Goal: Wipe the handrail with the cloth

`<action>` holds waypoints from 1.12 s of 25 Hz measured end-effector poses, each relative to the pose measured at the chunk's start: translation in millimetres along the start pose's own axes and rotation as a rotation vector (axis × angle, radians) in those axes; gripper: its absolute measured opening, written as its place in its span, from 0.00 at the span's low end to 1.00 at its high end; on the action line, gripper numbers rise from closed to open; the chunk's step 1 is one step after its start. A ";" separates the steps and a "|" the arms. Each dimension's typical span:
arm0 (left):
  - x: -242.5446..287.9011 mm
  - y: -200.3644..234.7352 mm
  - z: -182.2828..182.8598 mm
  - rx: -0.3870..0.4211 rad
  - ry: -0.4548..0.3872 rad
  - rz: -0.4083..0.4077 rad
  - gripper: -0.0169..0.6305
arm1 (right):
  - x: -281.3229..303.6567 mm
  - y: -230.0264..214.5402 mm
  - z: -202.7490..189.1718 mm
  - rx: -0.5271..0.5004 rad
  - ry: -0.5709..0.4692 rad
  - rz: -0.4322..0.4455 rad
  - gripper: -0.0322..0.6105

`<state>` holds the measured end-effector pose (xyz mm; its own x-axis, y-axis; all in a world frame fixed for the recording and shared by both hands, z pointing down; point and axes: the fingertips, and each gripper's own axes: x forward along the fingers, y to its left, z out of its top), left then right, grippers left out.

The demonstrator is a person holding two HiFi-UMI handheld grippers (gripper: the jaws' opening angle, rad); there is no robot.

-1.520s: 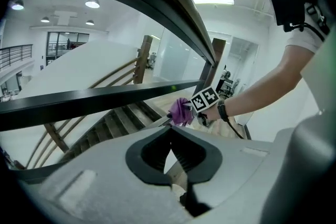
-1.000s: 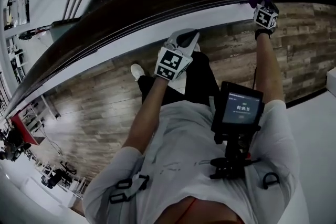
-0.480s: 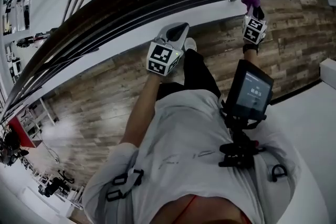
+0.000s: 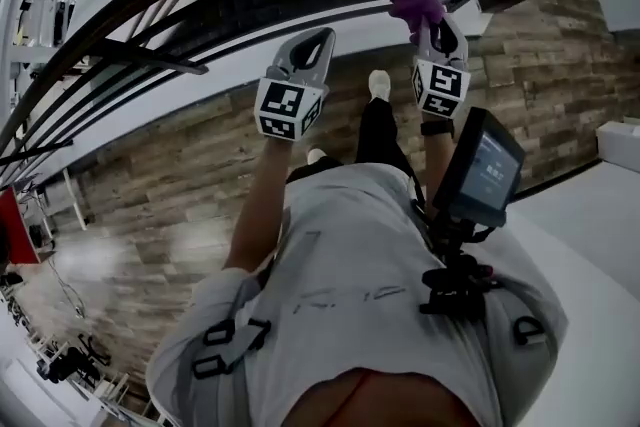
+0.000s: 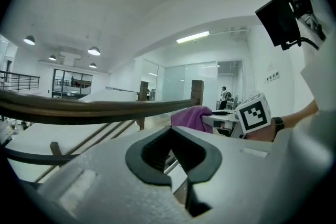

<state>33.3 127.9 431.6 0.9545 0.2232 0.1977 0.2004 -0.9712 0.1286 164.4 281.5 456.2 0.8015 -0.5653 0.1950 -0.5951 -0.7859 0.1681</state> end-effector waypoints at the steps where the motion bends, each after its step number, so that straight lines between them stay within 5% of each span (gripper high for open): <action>1: -20.3 1.5 7.9 0.009 -0.015 0.006 0.03 | -14.6 20.5 18.4 0.008 -0.029 0.016 0.13; 9: -121.7 6.7 39.4 0.039 -0.115 0.076 0.03 | -100.7 127.4 105.2 0.019 -0.183 0.119 0.13; 28: -128.4 21.6 107.3 0.077 -0.275 0.218 0.03 | -90.8 140.5 172.5 -0.052 -0.289 0.204 0.13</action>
<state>-61.2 69.3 304.7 0.9983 -0.0109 -0.0579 -0.0088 -0.9993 0.0368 18.1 179.2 295.4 0.6449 -0.7626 -0.0503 -0.7408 -0.6399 0.2041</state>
